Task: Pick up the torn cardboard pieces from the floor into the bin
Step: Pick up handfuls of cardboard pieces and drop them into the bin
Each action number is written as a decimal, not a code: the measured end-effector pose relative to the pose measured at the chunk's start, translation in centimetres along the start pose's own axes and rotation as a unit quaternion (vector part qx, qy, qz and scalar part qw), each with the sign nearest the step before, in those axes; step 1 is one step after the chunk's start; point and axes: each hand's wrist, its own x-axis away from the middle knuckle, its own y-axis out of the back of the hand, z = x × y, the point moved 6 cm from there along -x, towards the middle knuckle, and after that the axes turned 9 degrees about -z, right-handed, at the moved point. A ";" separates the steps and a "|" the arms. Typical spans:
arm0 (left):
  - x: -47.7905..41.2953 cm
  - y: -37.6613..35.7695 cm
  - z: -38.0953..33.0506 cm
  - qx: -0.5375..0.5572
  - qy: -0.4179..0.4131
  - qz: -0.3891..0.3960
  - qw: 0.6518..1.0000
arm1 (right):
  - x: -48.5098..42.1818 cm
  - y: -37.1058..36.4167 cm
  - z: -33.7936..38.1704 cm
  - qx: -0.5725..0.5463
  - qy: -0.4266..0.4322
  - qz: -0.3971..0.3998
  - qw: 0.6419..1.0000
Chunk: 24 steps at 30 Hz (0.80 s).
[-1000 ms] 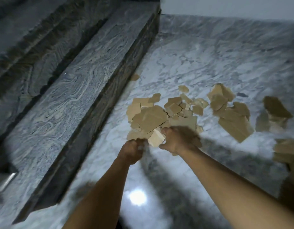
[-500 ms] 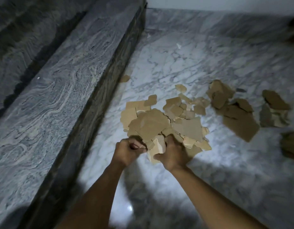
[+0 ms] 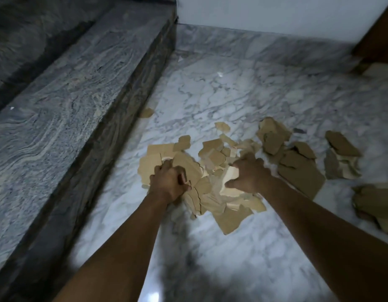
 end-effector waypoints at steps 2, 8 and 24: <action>0.4 0.6 -0.5 -0.023 -0.021 -0.063 0.998 | 0.1 -1.4 0.5 0.006 0.023 0.004 1.000; 1.8 0.7 -0.9 0.166 -0.003 -0.107 0.980 | 1.8 -1.1 0.5 -0.045 0.054 -0.116 0.991; 6.9 5.2 8.9 -0.093 0.078 0.268 0.956 | 4.7 0.6 3.3 0.044 0.027 -0.008 0.999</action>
